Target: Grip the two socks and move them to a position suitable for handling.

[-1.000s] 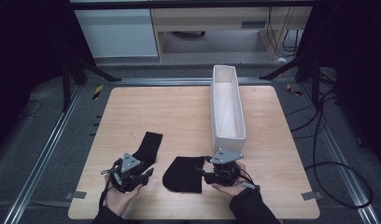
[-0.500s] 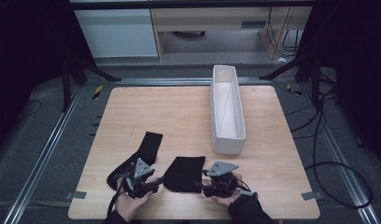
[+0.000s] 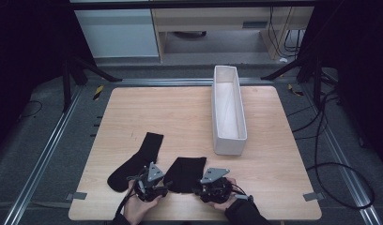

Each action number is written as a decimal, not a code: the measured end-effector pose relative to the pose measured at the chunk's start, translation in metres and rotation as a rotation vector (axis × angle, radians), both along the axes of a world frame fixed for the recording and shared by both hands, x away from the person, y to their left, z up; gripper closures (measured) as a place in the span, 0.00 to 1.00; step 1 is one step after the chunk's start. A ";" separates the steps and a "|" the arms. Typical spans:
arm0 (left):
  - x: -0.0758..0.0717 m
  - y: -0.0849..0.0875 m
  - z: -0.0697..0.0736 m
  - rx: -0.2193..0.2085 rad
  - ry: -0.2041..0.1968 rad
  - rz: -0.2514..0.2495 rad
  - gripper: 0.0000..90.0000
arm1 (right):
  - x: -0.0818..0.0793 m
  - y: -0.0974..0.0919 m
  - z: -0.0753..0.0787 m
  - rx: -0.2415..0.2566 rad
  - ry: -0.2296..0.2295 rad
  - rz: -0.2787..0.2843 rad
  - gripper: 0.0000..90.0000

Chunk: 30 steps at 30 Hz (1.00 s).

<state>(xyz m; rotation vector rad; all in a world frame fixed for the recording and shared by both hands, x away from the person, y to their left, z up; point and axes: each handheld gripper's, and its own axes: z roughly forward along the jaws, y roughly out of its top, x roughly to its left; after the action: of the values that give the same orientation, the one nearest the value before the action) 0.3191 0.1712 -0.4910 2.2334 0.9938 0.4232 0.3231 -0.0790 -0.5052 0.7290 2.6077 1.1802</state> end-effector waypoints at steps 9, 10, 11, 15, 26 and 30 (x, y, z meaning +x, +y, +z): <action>0.002 -0.005 -0.002 0.018 0.019 -0.007 0.81 | 0.002 0.001 0.002 -0.035 -0.007 -0.038 0.88; 0.002 -0.005 -0.002 0.021 0.022 -0.013 0.84 | 0.003 0.000 0.003 -0.023 0.009 -0.047 0.89; 0.001 -0.006 -0.002 0.019 0.022 -0.012 0.87 | 0.004 -0.001 0.004 -0.005 0.022 -0.054 0.89; 0.001 -0.006 -0.001 0.024 0.022 -0.023 0.94 | 0.006 -0.005 0.012 0.086 0.029 -0.060 0.89; -0.005 0.007 0.010 -0.038 0.047 -0.046 0.96 | 0.020 -0.017 0.048 0.301 -0.002 -0.138 0.89; -0.011 0.016 0.012 -0.037 0.064 -0.055 0.96 | 0.030 -0.017 0.056 0.291 -0.029 -0.179 0.89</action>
<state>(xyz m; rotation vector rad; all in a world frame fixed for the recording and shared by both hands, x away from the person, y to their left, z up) 0.3080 0.1876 -0.4793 2.2471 0.9631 0.3084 0.3527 -0.0963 -0.4496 0.9677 2.3144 1.5167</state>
